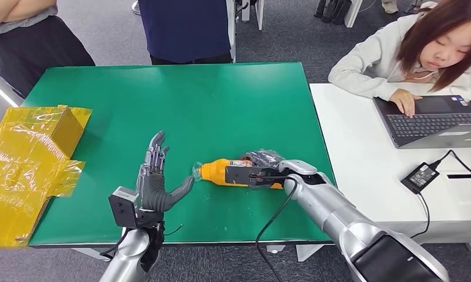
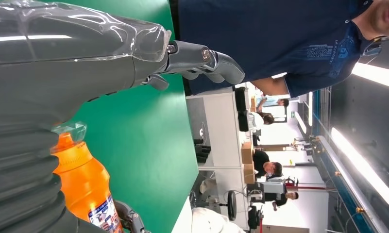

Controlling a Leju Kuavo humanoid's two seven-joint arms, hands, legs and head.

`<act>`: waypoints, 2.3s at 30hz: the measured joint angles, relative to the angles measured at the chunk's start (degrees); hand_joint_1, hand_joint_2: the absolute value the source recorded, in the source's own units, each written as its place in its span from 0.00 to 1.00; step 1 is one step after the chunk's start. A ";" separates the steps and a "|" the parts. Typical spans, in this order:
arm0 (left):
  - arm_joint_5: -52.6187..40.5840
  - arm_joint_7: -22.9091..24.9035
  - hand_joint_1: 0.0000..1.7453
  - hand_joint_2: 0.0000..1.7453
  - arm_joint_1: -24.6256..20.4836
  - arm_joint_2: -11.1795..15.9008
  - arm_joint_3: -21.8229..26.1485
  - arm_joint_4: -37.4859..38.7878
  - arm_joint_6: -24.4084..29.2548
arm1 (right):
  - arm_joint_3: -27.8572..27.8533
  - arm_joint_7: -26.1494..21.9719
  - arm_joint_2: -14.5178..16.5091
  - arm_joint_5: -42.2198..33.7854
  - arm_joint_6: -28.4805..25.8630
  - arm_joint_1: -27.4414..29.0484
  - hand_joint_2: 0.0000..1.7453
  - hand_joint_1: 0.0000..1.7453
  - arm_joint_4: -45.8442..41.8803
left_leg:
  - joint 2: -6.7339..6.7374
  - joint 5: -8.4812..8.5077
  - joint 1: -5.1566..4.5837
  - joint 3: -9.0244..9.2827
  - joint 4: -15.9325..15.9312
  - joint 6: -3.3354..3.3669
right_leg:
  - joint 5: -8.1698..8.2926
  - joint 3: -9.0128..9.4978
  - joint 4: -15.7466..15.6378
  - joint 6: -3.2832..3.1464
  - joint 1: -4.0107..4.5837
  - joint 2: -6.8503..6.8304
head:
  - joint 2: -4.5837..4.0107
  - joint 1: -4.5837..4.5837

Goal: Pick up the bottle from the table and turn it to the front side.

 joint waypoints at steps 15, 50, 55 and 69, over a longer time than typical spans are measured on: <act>0.09 0.66 0.00 1.00 0.55 0.23 0.00 -0.03 0.85 | 2.21 1.76 0.23 0.53 -0.48 -0.77 1.00 1.00 0.01 | 0.00 0.00 0.00 0.01 0.00 0.00 | 0.00 0.00 0.00 0.00 0.00 0.00 | 0.00 0.01; 0.54 3.48 0.00 1.00 2.74 0.53 1.92 -2.22 -6.70 | -28.73 -18.66 -2.36 -16.34 -25.16 38.47 1.00 1.00 -40.74 | -0.06 -0.09 0.00 -0.05 -0.01 0.01 | -0.07 -0.02 -0.04 0.02 0.00 -0.10 | 0.00 0.00; 4.66 5.82 0.00 1.00 -2.07 0.52 2.24 1.12 -13.20 | -29.37 -19.89 -2.33 -16.30 -25.86 36.60 1.00 1.00 -43.22 | -0.03 -0.05 0.00 -0.02 -0.01 0.03 | -0.03 0.01 -0.03 0.02 0.00 -0.06 | 0.00 0.00; 17.52 13.35 0.00 1.00 -19.51 -0.81 2.36 16.23 -29.59 | -21.73 -19.17 2.69 -14.82 -24.41 19.64 1.00 1.00 -35.91 | -0.02 0.14 0.01 -0.03 0.01 0.00 | 0.11 -0.04 0.06 -0.09 0.01 -0.05 | 0.00 -0.01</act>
